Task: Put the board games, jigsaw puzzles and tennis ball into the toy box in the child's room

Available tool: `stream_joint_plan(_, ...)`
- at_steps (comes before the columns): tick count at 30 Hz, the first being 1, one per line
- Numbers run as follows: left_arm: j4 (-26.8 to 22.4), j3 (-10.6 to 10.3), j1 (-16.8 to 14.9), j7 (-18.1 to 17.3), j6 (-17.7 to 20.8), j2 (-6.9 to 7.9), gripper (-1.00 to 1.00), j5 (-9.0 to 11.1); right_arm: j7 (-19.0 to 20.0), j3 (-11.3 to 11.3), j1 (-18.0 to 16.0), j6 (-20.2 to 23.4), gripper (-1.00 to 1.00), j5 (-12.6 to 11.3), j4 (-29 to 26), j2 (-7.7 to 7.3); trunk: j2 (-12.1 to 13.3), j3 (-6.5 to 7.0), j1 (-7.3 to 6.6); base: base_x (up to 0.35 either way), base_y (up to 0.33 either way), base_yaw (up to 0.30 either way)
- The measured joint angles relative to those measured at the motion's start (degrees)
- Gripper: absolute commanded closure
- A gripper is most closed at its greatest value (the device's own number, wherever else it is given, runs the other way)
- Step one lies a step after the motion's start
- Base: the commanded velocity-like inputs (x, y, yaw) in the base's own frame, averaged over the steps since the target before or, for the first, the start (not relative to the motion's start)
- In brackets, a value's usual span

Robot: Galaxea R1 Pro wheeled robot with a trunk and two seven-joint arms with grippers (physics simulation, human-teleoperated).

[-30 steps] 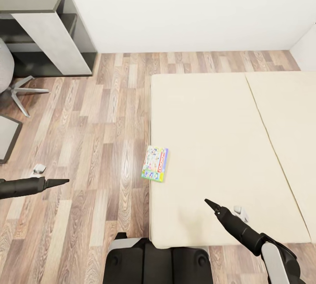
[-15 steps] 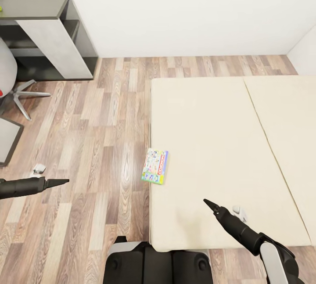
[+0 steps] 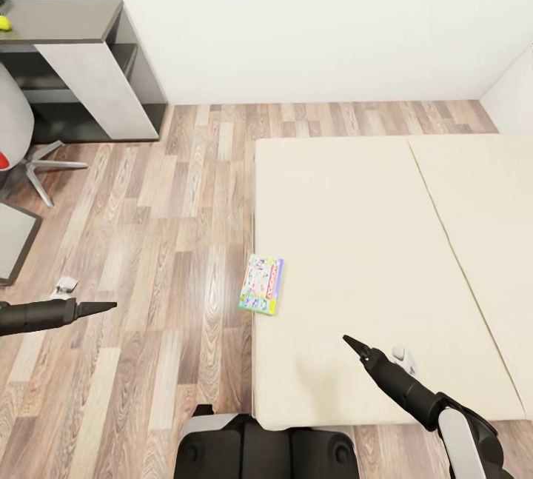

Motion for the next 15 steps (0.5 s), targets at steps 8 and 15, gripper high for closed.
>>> stream_joint_plan(8,0.0,-0.02,0.0,0.0,0.03,-0.01,-1.0,0.0,0.0,0.0,-0.01,-0.02,-1.0,0.01,0.0,0.01,0.0,0.76,0.0,0.0,0.0,0.0)
stream_joint_plan(15,0.0,-0.01,0.0,0.0,0.03,0.02,-1.0,0.0,0.0,0.0,-0.02,-0.07,-1.0,0.06,0.05,0.03,0.0,1.43,0.0,0.0,0.0,0.0)
